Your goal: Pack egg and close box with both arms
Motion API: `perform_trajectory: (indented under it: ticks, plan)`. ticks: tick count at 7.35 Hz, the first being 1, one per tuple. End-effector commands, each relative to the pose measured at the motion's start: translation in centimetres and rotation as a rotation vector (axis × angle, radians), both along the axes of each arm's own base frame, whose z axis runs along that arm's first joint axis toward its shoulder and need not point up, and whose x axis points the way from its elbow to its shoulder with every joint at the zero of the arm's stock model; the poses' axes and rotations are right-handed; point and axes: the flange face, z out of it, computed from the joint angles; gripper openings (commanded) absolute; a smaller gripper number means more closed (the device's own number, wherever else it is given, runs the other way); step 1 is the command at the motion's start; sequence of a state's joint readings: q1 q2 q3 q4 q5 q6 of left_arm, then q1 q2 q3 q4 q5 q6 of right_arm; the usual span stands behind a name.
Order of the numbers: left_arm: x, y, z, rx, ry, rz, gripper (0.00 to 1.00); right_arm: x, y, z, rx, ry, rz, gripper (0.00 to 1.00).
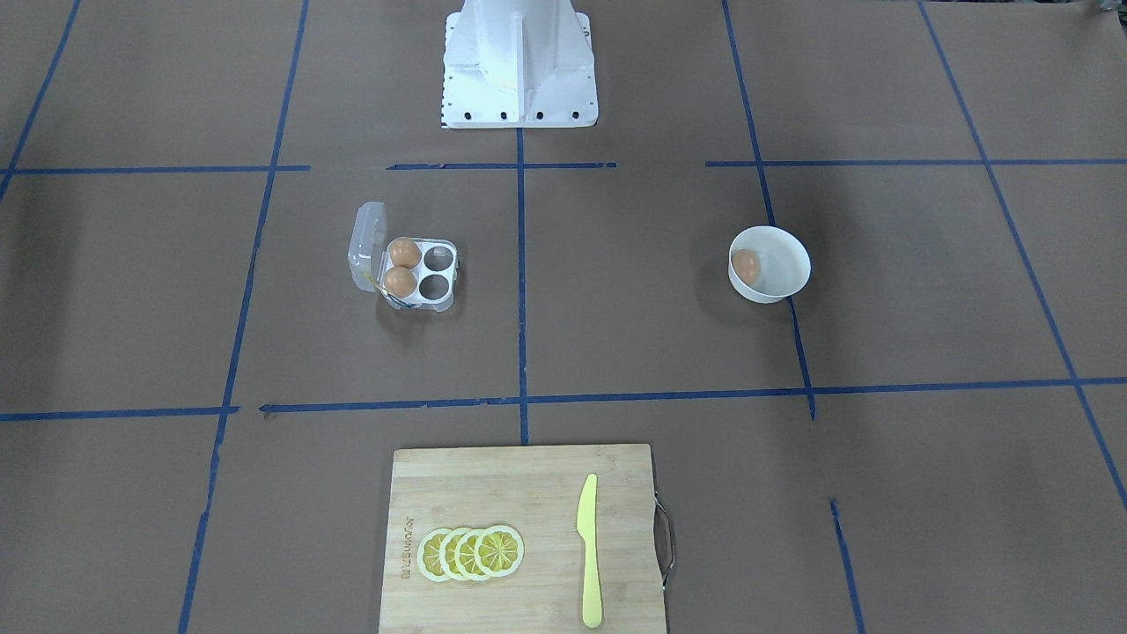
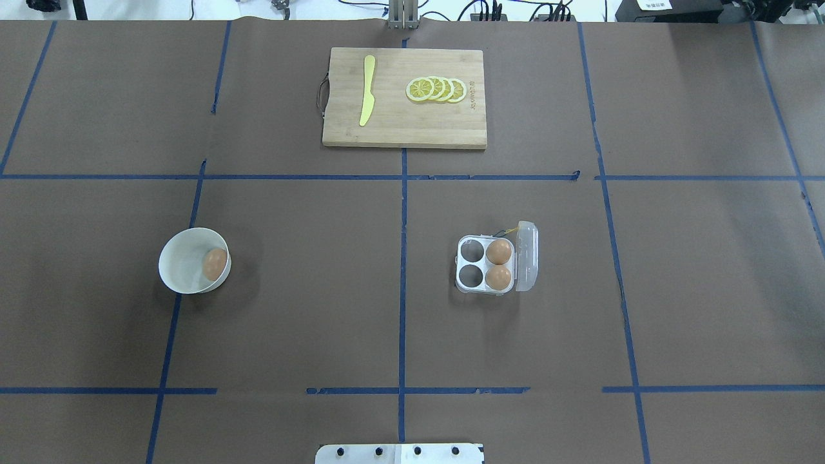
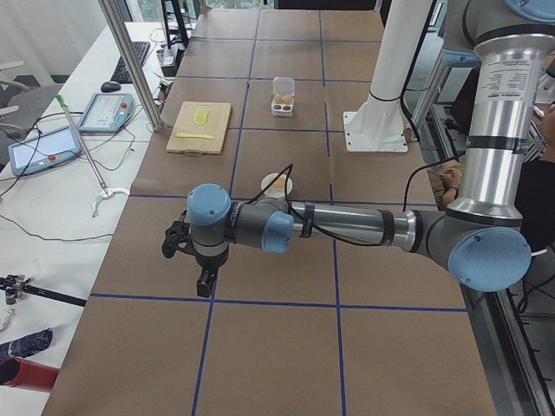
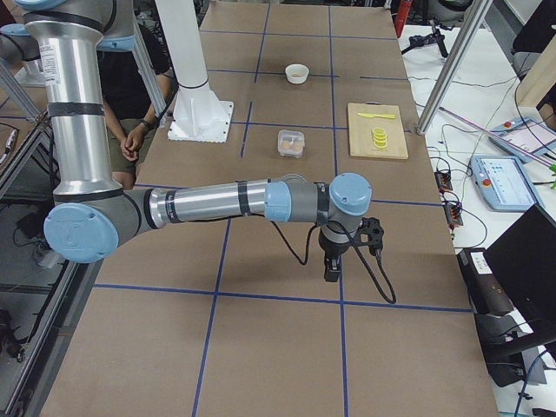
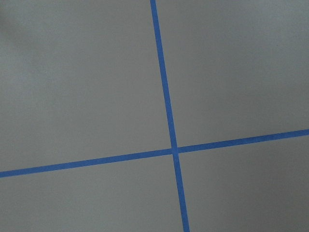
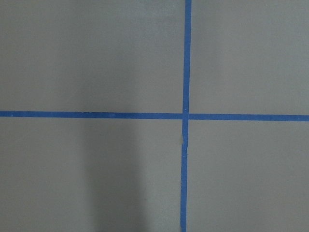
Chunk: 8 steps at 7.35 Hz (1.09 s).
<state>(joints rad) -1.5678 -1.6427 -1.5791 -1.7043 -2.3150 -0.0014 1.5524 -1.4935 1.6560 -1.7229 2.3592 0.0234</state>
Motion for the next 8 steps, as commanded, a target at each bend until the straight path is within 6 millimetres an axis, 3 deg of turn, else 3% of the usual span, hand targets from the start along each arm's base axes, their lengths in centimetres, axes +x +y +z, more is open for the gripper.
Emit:
perform_trajectory:
  ticks: [1,3,4,5,6,8]
  plan:
    - [0.1,-0.4,-0.8,0.029,0.000,0.007,1.00,0.0,0.2,0.2,-0.007,0.000,0.004,1.00]
    - [1.9,-1.0,-2.4,0.209,0.010,0.029,1.00,0.0,0.1,0.0,-0.007,-0.005,0.007,1.00]
    - [5.0,-2.4,-6.1,0.275,0.023,0.072,1.00,-0.1,-0.1,-0.6,0.002,-0.008,0.007,1.00]
    - [7.2,-3.0,-8.4,0.305,0.036,0.096,1.00,-0.2,0.0,-0.8,0.004,-0.011,0.008,1.00]
    - [10.6,-3.0,-9.8,0.248,0.072,0.077,1.00,-0.2,0.0,-0.6,0.004,-0.011,0.006,1.00]
    - [17.2,-1.2,-14.6,0.185,0.159,0.032,1.00,-0.2,-0.3,-1.2,0.015,-0.011,0.004,1.00]
